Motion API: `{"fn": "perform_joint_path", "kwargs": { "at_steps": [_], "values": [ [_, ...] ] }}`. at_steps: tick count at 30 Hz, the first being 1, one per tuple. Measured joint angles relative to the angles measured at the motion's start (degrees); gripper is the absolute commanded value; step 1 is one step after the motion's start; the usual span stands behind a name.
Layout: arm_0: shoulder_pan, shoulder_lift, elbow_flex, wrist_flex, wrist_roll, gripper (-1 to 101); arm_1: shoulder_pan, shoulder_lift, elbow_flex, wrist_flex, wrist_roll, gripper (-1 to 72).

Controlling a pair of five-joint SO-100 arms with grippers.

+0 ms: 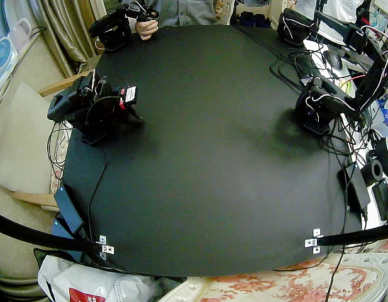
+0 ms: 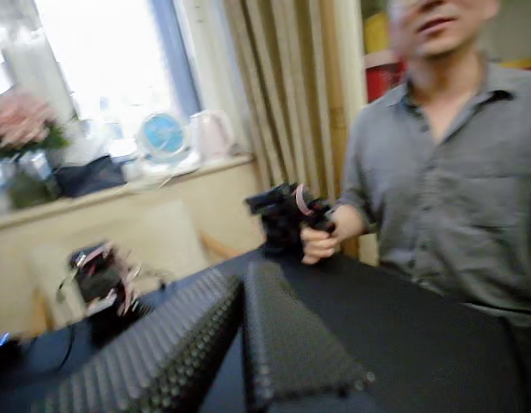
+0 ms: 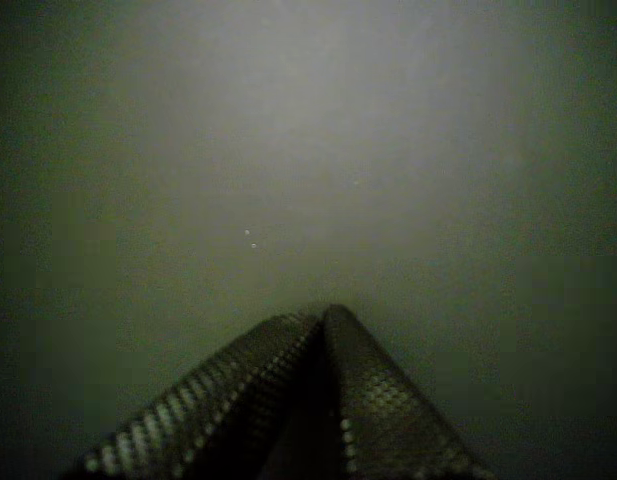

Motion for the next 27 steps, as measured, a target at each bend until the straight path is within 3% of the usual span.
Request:
{"fn": "perform_joint_path", "kwargs": {
  "at_steps": [6, 12, 24, 27],
  "values": [
    [8.53, 5.36, 7.21, -1.58, 4.75, 0, 0.18, 0.00, 0.00, 0.00, 0.35, -0.5],
    [1.49, 5.36, 8.35, -2.72, 1.23, 0, 0.09, 0.00, 0.00, 0.00, 0.35, -0.5],
    [0.18, 3.34, 8.35, -2.99, 1.14, 0, 0.09, 0.00, 0.00, 0.00, 0.35, -0.5],
    [0.18, 6.86, 15.91, -2.99, 0.00, 0, 0.09, 0.00, 0.00, 0.00, 0.35, -0.5]
  ]
}}
